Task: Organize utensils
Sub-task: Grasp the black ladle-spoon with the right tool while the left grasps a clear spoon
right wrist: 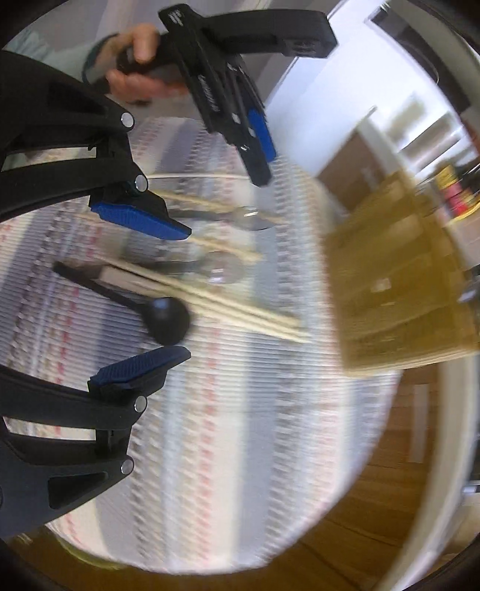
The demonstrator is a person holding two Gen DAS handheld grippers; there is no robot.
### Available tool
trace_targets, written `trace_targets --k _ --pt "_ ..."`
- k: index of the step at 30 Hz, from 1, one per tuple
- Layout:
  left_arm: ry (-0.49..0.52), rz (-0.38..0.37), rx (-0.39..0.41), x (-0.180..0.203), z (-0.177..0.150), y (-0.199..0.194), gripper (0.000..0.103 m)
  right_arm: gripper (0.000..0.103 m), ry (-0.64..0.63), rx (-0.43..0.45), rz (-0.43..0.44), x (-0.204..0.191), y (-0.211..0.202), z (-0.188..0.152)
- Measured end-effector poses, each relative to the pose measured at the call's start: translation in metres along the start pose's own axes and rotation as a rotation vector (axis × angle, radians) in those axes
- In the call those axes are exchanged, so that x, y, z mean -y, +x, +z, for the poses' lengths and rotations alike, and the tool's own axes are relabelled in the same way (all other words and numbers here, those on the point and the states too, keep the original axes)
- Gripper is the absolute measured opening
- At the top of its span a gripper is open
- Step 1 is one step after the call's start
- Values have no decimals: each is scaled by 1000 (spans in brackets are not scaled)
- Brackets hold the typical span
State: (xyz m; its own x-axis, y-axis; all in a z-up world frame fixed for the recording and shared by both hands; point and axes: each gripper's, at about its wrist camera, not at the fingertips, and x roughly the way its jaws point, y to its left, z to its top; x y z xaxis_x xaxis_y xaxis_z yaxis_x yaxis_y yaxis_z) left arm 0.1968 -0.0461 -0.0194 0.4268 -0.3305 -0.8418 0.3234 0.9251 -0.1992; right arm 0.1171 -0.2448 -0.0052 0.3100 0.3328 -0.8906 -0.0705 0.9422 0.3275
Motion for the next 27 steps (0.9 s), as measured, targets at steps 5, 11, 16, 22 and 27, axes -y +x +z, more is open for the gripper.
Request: trace_targets --k 5,11,16,22,27 --pt "-6 27 -45 -3 1 22 58 56 59 -67 -26 14 21 -2" --pt "-36 40 -75 -5 7 35 58 53 54 -85 -69 12 41 -2" --pt "-87 38 -84 -8 10 45 58 46 -22 -69 -126 -5 49 -6" --pt "-56 80 -92 13 13 56 58 36 -61 -58 -168 -14 54 -12" --pt "-12 178 -85 34 13 67 37 35 -80 -52 -178 -18 54 -14"
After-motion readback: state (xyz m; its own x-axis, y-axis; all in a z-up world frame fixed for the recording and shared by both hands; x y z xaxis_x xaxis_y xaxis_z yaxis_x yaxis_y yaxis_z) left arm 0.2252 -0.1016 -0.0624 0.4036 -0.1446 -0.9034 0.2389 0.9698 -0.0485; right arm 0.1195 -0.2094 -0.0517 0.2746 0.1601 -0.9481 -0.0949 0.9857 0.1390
